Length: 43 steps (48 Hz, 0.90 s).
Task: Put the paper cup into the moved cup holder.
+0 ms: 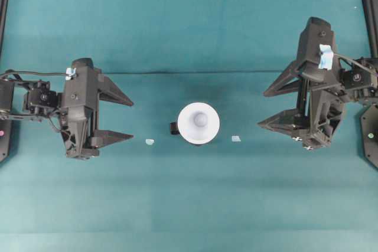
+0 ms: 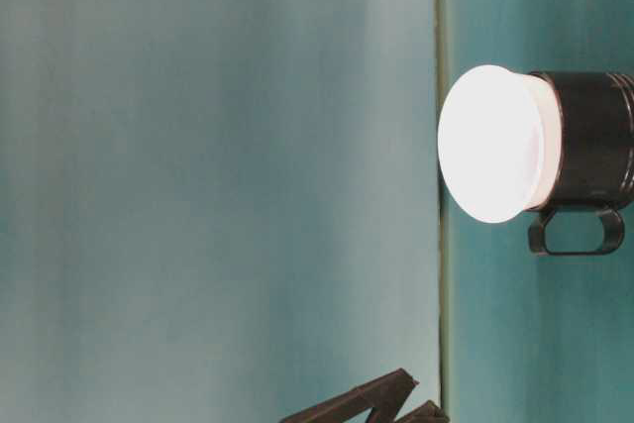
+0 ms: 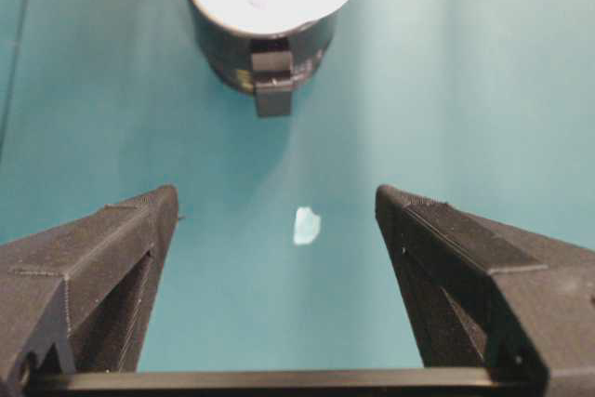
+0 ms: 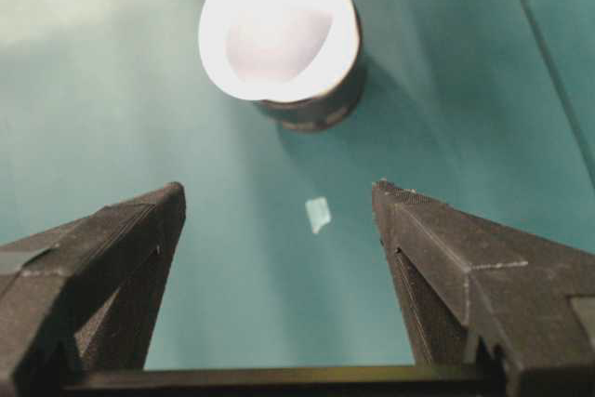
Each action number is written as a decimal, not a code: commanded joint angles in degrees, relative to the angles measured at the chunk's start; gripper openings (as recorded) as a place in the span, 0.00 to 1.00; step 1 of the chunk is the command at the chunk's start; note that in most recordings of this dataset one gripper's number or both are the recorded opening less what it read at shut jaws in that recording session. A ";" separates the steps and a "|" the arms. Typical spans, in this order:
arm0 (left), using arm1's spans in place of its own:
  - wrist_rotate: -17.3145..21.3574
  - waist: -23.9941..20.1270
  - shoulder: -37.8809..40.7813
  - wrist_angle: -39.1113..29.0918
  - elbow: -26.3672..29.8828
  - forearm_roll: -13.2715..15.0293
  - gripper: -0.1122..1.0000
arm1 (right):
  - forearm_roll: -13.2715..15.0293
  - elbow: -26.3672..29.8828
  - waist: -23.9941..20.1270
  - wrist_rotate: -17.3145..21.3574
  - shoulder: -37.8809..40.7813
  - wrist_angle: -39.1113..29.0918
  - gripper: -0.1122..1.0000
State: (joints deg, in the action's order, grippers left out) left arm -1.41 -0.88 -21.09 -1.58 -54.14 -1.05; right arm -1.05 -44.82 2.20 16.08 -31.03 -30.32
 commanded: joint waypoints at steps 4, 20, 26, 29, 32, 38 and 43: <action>0.00 0.18 -0.18 0.35 0.53 -0.09 0.89 | 0.09 0.44 -0.18 -0.35 -0.18 0.53 0.87; 0.00 0.18 -0.18 0.35 0.53 -0.09 0.89 | 0.09 0.09 -0.18 0.00 -0.18 0.44 0.87; 0.00 0.18 -0.18 0.35 0.53 -0.09 0.89 | 0.09 0.00 -0.18 0.00 -0.18 0.53 0.87; 0.00 0.18 -0.18 0.35 0.53 -0.09 0.89 | 0.00 0.00 -0.18 0.00 -0.18 0.53 0.87; 0.00 0.18 -0.18 0.35 0.53 -0.09 0.89 | 0.00 0.00 -0.18 0.00 -0.18 0.53 0.87; 0.00 0.18 -0.18 0.35 0.53 -0.09 0.89 | 0.00 0.00 -0.18 0.00 -0.18 0.53 0.87; -0.09 0.18 -0.18 0.35 0.53 -0.09 0.89 | 0.09 0.00 -0.18 0.00 -0.18 0.53 0.87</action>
